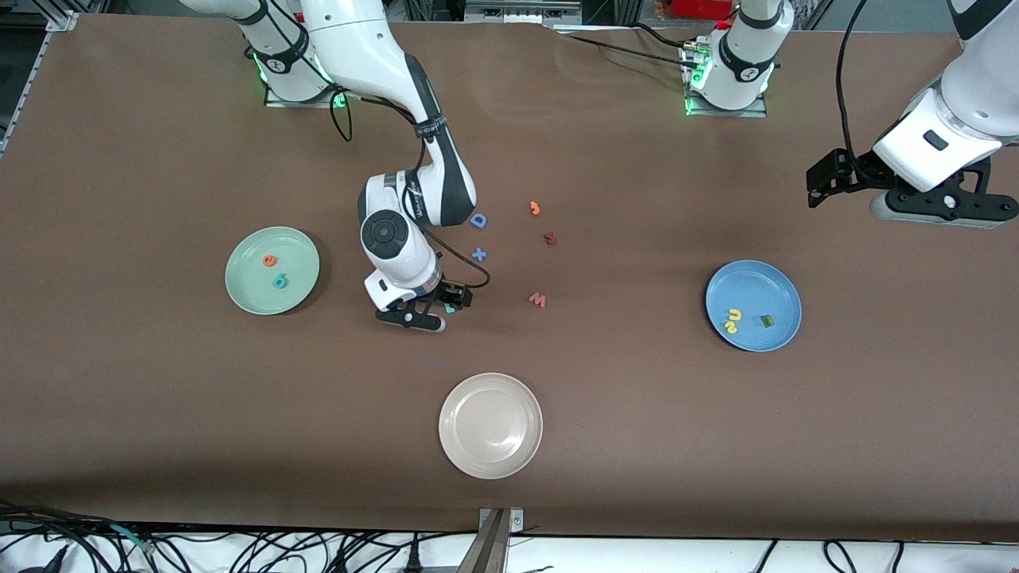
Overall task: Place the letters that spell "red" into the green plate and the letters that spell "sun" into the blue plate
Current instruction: 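Lower the right gripper and close it on the small cyan letter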
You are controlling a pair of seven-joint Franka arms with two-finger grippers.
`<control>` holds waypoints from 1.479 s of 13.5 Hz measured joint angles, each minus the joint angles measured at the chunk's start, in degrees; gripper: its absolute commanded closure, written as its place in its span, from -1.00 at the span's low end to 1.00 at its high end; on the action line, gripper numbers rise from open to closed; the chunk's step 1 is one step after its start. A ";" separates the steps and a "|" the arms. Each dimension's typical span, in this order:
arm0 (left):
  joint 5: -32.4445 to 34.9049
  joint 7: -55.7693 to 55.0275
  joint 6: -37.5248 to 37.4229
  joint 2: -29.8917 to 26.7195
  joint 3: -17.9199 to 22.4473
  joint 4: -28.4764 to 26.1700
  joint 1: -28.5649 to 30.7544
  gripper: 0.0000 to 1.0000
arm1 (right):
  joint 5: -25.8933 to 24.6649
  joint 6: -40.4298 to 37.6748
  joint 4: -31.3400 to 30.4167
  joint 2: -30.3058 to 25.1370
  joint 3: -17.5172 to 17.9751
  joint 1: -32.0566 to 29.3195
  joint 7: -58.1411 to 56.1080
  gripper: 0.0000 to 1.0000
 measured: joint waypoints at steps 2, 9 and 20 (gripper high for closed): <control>0.00 0.00 -0.18 0.00 0.01 0.00 0.00 -1.00 | -0.08 0.51 0.38 0.67 0.08 0.01 -0.17 -0.88; 0.00 0.00 -0.61 0.00 0.10 0.00 0.00 -1.00 | -0.09 0.98 0.40 1.22 0.34 0.03 -0.23 -0.58; 0.00 0.00 -0.63 0.00 0.25 0.00 0.00 -1.00 | -0.08 1.05 0.82 1.19 0.28 0.02 -0.23 0.39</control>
